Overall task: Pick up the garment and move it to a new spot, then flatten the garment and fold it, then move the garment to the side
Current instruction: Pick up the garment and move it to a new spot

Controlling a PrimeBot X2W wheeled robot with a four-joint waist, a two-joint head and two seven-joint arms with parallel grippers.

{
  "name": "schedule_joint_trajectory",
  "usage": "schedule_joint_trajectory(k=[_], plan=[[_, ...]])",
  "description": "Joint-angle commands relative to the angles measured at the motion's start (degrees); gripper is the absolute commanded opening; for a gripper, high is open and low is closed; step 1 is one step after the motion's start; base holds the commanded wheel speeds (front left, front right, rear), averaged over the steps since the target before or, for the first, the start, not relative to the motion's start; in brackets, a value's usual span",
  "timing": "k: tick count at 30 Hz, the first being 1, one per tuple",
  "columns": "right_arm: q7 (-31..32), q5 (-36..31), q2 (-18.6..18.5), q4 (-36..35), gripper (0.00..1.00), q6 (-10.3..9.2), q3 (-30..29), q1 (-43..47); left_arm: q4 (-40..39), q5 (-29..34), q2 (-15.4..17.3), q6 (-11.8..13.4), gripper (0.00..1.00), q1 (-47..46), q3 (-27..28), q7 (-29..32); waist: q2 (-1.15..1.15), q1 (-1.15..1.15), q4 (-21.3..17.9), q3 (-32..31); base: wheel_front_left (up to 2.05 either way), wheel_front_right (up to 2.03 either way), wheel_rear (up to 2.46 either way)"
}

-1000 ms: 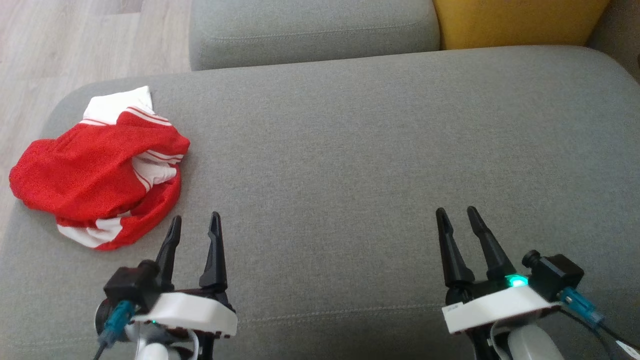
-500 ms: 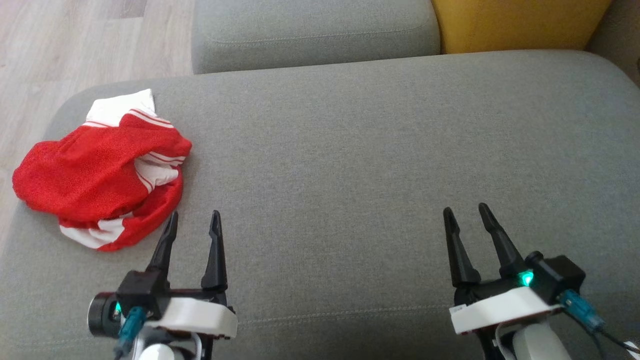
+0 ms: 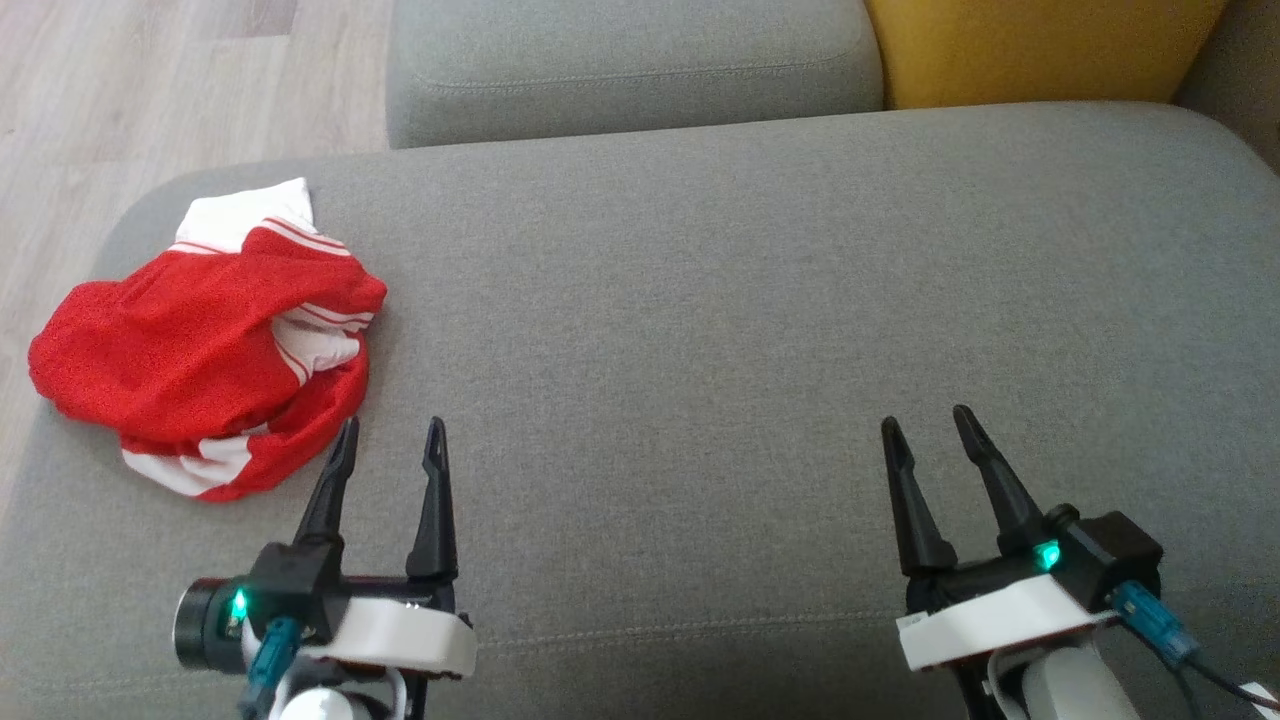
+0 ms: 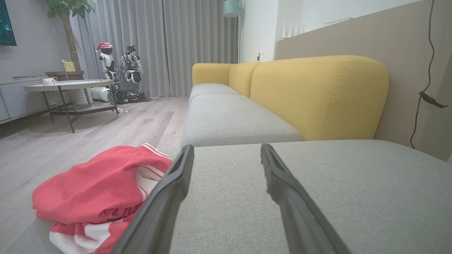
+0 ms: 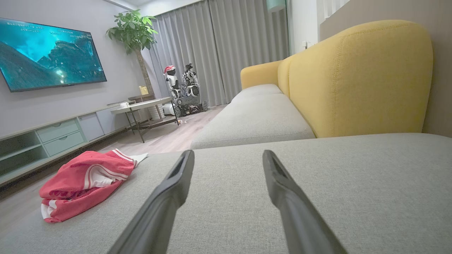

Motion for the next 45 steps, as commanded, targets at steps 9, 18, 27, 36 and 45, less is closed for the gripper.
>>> schedule_joint_trajectory(k=[9,18,27,36,45], plan=[[-0.64,-0.53,-0.17,-1.7,1.0,0.43,0.81,-2.13,-0.86,0.91,0.44,-0.33,1.0,-1.96,1.07,-0.7,0.0,0.0,2.92,-0.35,0.0,0.0,0.0],[-0.64,-0.35,-0.17,-1.57,1.0,0.43,1.67,-0.98,-0.24,1.46,0.44,0.16,1.0,-2.06,1.02,-0.7,0.0,0.0,10.7,-0.99,0.0,0.0,0.0],[-0.65,0.09,-0.17,-1.05,1.0,0.43,2.4,0.23,-0.7,1.44,0.44,0.64,1.0,-0.65,1.81,-0.7,0.0,0.0,17.69,-2.38,0.0,0.0,0.0],[-0.65,0.66,-0.17,-1.03,1.0,0.43,2.71,0.77,-0.73,2.26,0.44,0.78,1.0,0.02,2.48,-0.7,0.0,0.0,23.62,-3.14,0.0,0.0,0.0],[-0.65,0.57,-0.17,-0.07,1.0,0.43,4.6,-0.57,-0.73,3.37,1.02,1.83,1.0,-3.01,4.95,-0.7,0.0,0.0,25.23,-1.36,0.0,0.0,0.0]])
